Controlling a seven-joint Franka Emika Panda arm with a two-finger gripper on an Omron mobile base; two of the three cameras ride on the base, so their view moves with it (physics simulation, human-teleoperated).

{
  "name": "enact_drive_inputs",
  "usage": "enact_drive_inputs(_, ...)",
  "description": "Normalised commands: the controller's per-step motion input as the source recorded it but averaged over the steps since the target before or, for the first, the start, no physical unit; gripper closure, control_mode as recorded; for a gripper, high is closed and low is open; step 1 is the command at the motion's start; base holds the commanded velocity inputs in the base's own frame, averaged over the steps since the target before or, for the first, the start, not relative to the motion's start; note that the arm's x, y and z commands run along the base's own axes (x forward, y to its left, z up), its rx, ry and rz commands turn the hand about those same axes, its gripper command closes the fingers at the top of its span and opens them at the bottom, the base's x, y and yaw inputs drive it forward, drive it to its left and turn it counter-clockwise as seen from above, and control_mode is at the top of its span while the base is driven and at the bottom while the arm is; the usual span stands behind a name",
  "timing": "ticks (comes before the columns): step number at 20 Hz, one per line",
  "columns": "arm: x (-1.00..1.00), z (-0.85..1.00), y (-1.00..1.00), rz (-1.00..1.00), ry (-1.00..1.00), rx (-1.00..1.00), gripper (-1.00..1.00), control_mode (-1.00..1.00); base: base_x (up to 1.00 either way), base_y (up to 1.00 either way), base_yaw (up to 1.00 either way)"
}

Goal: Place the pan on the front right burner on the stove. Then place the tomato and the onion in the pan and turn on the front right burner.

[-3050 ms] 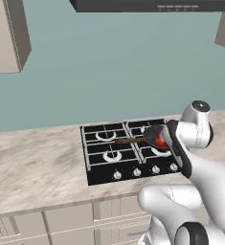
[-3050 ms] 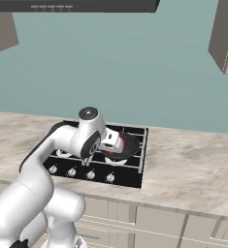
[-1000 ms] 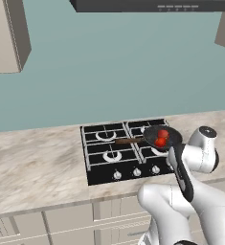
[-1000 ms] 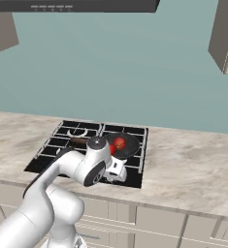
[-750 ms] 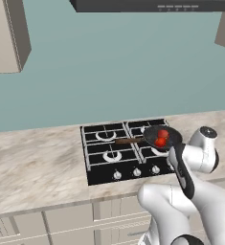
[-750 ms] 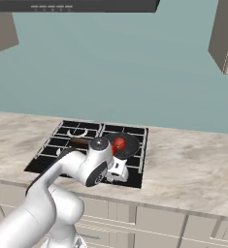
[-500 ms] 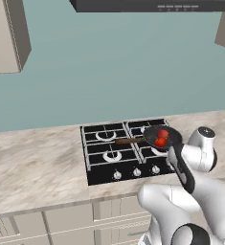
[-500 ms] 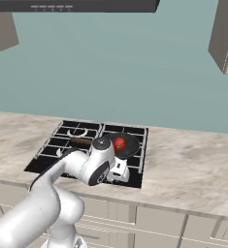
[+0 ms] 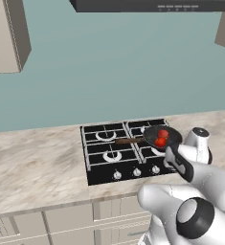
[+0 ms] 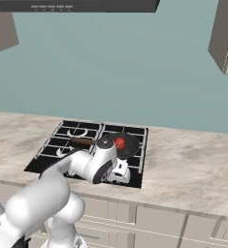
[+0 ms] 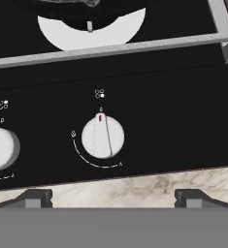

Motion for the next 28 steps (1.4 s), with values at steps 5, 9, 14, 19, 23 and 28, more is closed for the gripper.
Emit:
enact_drive_inputs(5,0.15,-0.24,0.06,0.01,0.01,-0.01,-1.0,-1.0,0.0,0.0,0.0)
enact_drive_inputs(9,0.12,-0.21,0.0,0.0,0.0,-0.01,-1.0,-1.0,0.0,0.0,0.0)
enact_drive_inputs(14,0.11,-0.22,0.0,0.0,0.0,0.0,-1.0,-1.0,0.0,0.0,0.0)
enact_drive_inputs(19,0.09,-0.17,0.0,0.0,0.0,0.0,-1.0,-1.0,0.0,0.0,0.0)
enact_drive_inputs(23,0.07,-0.16,0.0,0.0,0.0,0.0,-1.0,-1.0,0.0,0.0,0.0)
enact_drive_inputs(28,0.0,-0.25,0.08,0.0,0.0,-0.02,1.0,-1.0,0.0,0.0,0.0)
